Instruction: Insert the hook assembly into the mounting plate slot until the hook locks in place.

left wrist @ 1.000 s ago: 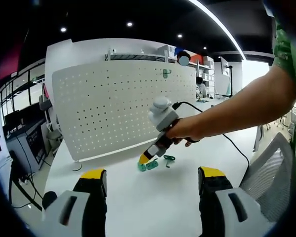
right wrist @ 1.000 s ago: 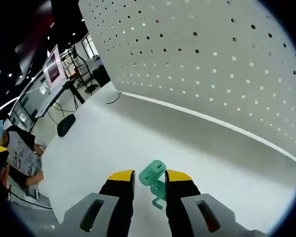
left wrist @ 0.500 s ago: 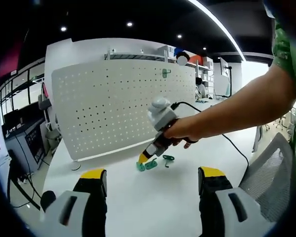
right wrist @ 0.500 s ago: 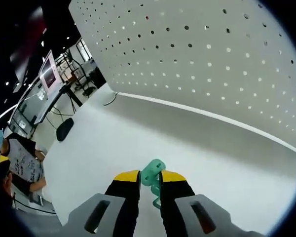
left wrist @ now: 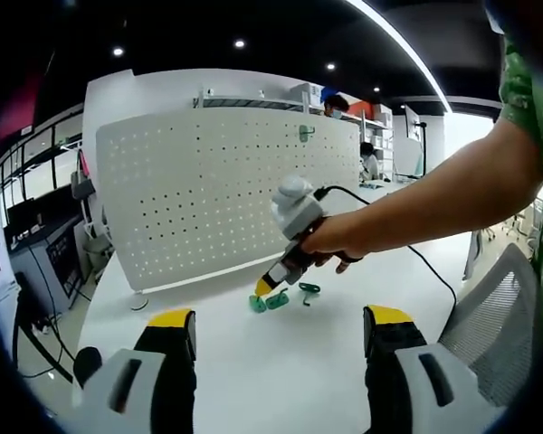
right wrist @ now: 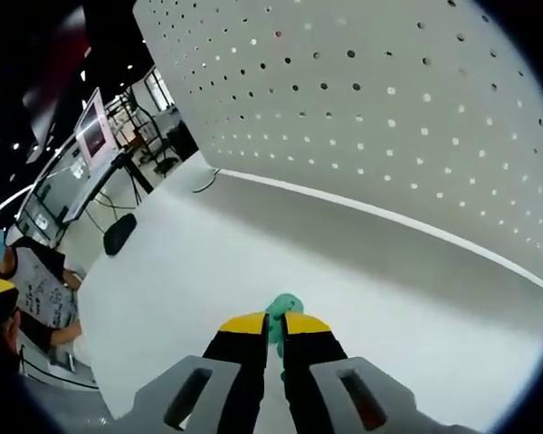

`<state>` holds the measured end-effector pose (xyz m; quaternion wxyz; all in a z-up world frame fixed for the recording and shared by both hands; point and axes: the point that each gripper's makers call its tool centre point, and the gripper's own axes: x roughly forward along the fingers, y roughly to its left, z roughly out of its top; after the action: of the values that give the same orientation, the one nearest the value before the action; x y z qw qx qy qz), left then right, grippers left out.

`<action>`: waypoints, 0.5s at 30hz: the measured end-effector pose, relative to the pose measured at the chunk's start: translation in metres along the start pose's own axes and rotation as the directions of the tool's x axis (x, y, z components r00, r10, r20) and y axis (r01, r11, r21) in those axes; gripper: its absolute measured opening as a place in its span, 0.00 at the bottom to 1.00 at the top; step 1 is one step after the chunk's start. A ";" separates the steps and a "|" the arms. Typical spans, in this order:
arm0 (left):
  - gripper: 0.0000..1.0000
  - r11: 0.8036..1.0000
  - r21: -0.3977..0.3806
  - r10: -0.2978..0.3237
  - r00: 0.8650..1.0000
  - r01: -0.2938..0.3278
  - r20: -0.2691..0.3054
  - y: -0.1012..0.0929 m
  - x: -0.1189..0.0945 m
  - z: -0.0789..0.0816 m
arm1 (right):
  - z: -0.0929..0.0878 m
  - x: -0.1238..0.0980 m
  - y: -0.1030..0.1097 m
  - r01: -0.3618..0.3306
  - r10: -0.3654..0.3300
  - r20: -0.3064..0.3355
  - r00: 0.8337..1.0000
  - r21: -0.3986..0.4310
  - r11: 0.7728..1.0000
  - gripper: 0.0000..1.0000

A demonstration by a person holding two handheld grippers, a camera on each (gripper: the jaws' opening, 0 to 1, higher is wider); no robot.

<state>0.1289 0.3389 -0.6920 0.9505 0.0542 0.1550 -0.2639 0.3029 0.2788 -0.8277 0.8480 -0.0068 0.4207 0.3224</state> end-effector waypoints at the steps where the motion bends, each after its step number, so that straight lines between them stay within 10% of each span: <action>1: 0.78 1.000 0.000 0.000 1.000 0.000 -0.001 0.000 0.000 0.000 | 0.001 0.000 0.000 -0.002 0.002 0.002 1.000 0.003 1.000 0.05; 15: 0.77 1.000 -0.001 -0.004 1.000 0.004 -0.003 0.000 0.001 -0.001 | 0.005 0.004 -0.001 0.002 -0.003 0.017 1.000 0.057 0.998 0.08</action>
<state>0.1292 0.3389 -0.6930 0.9497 0.0537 0.1569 -0.2657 0.3090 0.2819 -0.8273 0.8518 0.0196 0.4223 0.3093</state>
